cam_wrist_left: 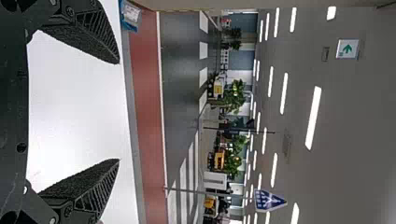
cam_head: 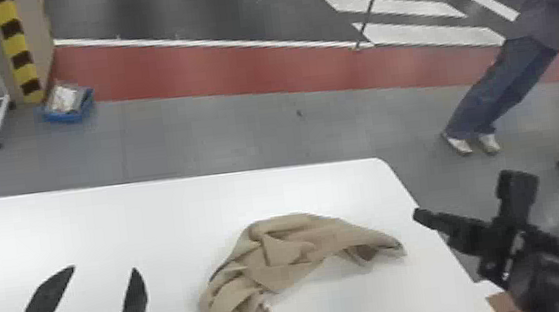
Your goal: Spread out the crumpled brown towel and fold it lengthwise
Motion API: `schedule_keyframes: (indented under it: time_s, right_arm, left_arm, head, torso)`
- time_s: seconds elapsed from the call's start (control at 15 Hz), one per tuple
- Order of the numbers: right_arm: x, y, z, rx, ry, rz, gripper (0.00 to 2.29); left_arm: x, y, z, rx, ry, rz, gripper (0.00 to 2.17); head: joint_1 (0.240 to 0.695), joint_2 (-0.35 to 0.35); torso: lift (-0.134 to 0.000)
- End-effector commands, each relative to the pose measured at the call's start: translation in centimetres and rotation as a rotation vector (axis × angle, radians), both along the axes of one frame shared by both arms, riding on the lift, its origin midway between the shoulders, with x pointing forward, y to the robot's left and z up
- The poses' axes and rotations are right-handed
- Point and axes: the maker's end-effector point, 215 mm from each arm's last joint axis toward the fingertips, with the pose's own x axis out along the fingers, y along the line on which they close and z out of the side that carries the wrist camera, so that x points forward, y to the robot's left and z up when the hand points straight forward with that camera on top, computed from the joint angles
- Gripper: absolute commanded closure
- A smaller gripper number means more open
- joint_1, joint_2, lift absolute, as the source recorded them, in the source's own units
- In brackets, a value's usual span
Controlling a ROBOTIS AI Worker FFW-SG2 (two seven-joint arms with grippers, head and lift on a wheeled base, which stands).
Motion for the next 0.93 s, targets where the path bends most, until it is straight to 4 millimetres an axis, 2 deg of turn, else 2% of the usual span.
schedule_keyframes:
  time_s: [0.0, 0.2, 0.27, 0.33, 0.47, 0.53, 0.6, 0.67, 0.73, 0.8, 0.87]
  right_arm:
    - [-1.7, 0.4, 0.5, -0.005, -0.027, 0.013, 0.05]
    - [-4.1, 4.0, -0.9, 0.066, -0.048, 0.077, 0.09]
    - [-4.4, 5.9, -1.1, 0.093, -0.082, 0.122, 0.09]
    - [-4.3, 6.9, -0.7, 0.091, -0.101, 0.165, 0.09]
    - [-5.4, 9.6, -2.8, 0.107, -0.038, 0.214, 0.09]
    - [-6.1, 10.7, -4.2, 0.091, 0.016, 0.233, 0.12]
    - [-6.7, 9.8, -5.3, 0.025, 0.071, 0.210, 0.14]
    - [-6.9, 8.8, -5.9, 0.004, 0.081, 0.185, 0.15]
    - [-7.3, 7.2, -6.4, 0.038, 0.072, 0.139, 0.15]
    - [-7.9, 5.4, -6.6, 0.069, 0.062, 0.096, 0.15]
    - [-8.8, 3.8, -6.6, 0.103, 0.033, 0.068, 0.15]
  left_arm:
    - [-0.1, 0.1, -0.2, -0.009, 0.005, 0.004, 0.15]
    - [-1.0, -1.8, -0.5, -0.029, 0.014, -0.031, 0.14]
    - [-1.5, -3.1, -1.0, -0.034, 0.026, -0.057, 0.14]
    - [-1.7, -4.7, -1.7, -0.035, 0.040, -0.083, 0.14]
    - [-2.7, -7.8, -2.7, -0.021, 0.055, -0.131, 0.15]
    - [-3.3, -9.4, -2.8, -0.021, 0.060, -0.155, 0.27]
    - [-4.2, -11.6, -2.8, -0.021, 0.068, -0.192, 0.38]
    - [-5.6, -13.8, -3.8, 0.008, 0.097, -0.240, 0.42]
    - [-7.0, -16.1, -4.5, 0.035, 0.119, -0.290, 0.42]
    - [-7.6, -17.6, -4.8, 0.040, 0.130, -0.316, 0.54]
    - [-7.9, -18.2, -5.3, 0.050, 0.146, -0.320, 0.55]
  head:
    - [0.695, -0.350]
    - [0.695, -0.350]
    - [0.695, -0.350]
    - [0.695, -0.350]
    - [0.695, -0.350]
    - [0.695, -0.350]
    - [0.695, -0.350]
    - [0.695, -0.350]
    - [0.695, -0.350]
    - [0.695, -0.350]
    - [0.695, -0.350]
  torso:
    - [0.000]
    - [0.000]
    - [0.000]
    - [0.000]
    - [0.000]
    - [0.000]
    - [0.000]
    - [0.000]
    - [0.000]
    - [0.000]
    - [0.000]
